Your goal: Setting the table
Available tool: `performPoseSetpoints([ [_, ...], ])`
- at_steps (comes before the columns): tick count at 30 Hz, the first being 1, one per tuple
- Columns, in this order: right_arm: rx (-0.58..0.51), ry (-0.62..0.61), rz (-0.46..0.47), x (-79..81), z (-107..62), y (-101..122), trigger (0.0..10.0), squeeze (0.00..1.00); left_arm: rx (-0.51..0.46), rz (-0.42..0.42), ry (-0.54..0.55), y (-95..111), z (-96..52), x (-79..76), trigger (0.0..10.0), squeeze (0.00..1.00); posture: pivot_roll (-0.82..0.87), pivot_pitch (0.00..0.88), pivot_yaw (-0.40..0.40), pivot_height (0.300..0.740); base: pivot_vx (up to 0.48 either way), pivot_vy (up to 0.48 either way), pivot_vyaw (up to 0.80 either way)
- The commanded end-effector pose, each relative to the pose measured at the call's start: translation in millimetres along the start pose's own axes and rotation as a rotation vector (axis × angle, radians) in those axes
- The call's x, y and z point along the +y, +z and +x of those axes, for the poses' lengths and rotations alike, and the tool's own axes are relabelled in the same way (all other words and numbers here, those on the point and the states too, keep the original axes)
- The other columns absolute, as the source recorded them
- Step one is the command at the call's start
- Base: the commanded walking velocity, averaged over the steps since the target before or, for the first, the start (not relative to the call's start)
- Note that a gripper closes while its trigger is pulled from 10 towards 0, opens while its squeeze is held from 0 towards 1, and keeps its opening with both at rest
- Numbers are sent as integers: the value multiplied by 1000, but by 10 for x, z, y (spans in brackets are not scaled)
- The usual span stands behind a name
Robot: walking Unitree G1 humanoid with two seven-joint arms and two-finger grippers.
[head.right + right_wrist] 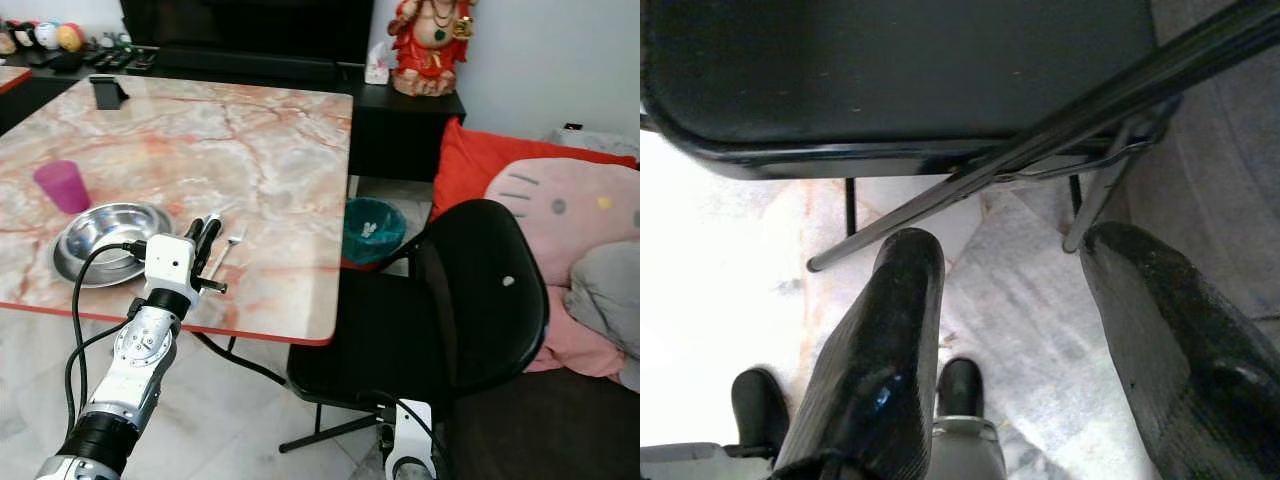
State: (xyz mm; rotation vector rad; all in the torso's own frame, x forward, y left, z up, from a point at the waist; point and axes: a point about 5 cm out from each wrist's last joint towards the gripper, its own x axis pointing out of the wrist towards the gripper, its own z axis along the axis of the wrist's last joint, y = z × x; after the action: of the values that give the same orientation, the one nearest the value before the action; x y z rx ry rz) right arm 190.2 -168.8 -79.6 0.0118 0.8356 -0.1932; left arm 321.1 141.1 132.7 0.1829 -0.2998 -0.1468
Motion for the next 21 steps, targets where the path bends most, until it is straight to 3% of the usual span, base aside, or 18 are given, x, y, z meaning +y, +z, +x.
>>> performPoseSetpoints([
  [1, 9, -7, -3, -32, -6, -32, 10000, 0, -1, 3, 8, 11, 4, 4, 10000, 0, -7, 0, -62, 740, 0, 270, 0],
  [21, 18, -25, 15, -15, -22, -76, 10000, 0, 6, 6, 23, 3, 42, 101, 10000, 0, -7, 0, -41, 740, 0, 273, 0],
])
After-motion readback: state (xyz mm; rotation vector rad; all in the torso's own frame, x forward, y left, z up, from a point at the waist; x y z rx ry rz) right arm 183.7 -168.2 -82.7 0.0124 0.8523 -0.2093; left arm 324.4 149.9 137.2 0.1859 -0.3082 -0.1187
